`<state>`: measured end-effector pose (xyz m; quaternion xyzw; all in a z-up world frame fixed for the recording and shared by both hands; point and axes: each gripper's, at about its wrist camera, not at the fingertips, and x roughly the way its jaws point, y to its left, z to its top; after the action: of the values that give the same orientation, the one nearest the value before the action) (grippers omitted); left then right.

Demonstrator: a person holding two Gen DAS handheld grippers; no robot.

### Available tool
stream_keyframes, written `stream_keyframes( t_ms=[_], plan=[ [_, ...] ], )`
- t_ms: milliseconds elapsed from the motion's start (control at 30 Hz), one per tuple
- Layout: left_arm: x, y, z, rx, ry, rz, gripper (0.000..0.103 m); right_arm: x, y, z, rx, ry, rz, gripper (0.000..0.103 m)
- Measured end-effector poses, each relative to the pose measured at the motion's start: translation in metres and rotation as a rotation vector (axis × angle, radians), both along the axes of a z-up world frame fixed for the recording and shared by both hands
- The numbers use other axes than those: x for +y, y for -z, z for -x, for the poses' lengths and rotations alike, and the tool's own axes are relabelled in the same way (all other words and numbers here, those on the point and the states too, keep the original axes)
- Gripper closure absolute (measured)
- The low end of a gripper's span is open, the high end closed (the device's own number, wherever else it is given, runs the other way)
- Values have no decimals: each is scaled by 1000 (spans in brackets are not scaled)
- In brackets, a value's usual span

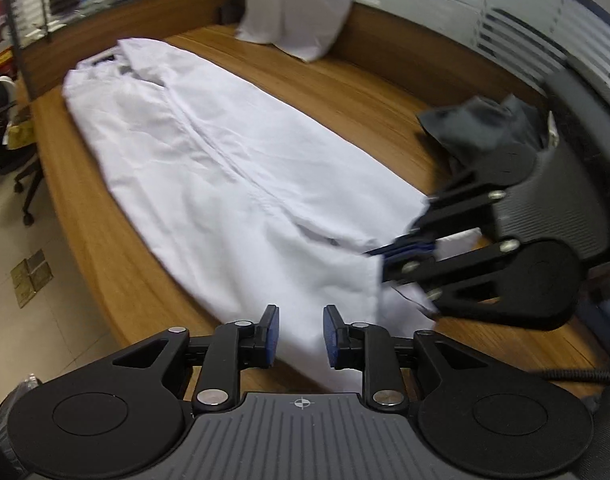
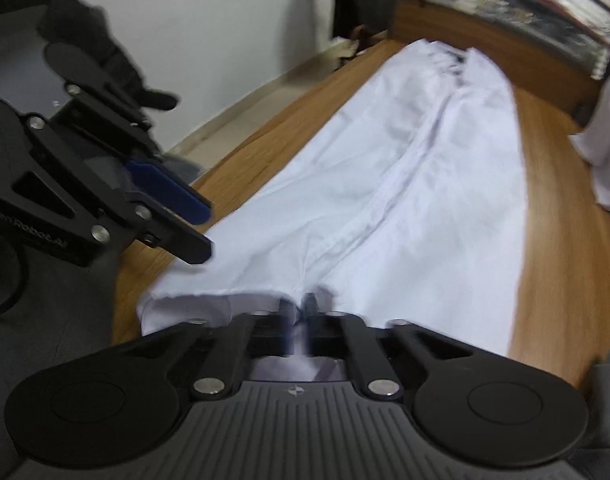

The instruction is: Fold clothes

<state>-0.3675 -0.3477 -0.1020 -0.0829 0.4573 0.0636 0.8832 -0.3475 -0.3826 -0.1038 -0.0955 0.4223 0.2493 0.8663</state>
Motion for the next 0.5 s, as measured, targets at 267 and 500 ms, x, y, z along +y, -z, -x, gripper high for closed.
stream_keyframes(
  t_ms=[267, 500],
  plan=[
    [25, 35, -31, 70, -21, 44, 74, -21, 20, 10, 52, 145, -15, 101],
    [1, 4, -27, -28, 107, 59, 61, -26, 21, 1, 73, 178, -63, 102]
  ],
)
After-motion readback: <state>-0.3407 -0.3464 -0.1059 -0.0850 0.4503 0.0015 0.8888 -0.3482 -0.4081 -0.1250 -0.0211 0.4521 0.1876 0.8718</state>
